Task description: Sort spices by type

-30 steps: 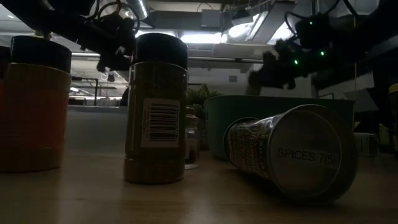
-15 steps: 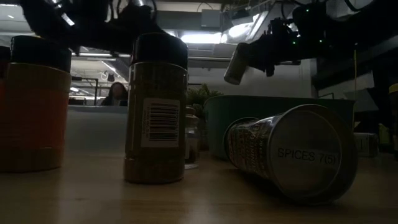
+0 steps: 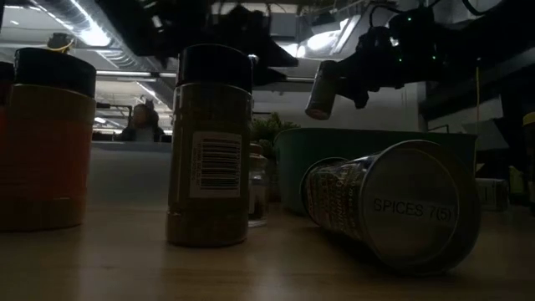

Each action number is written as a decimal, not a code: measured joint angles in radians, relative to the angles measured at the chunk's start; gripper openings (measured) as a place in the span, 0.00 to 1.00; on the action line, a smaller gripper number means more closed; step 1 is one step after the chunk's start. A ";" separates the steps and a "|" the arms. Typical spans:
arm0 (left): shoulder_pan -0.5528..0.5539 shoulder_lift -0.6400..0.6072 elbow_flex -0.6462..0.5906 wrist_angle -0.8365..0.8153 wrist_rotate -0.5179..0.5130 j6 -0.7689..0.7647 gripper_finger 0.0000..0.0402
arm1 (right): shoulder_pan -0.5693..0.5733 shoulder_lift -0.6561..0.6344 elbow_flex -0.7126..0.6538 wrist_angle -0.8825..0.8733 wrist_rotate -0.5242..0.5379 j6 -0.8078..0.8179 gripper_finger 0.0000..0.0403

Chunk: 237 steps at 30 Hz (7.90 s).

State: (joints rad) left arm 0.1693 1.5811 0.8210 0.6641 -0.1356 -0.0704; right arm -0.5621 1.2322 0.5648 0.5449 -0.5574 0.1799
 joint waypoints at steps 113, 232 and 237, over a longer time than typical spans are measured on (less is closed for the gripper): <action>0.004 -0.179 0.124 -0.551 0.018 0.071 0.32 | 0.280 -0.237 0.000 -0.283 0.374 -0.218 0.87; -0.199 -0.565 -0.703 -0.256 -0.541 -0.397 0.48 | 0.280 -0.078 -0.001 -0.248 0.415 -0.215 0.87; -0.199 -0.565 -0.703 -0.256 -0.509 -0.387 0.52 | 0.280 -0.077 -0.001 -0.248 0.415 -0.215 0.87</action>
State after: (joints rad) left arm -0.0299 1.0164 0.1177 0.4079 -0.6447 -0.4572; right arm -0.2817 1.1547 0.5636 0.2968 -0.1425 -0.0353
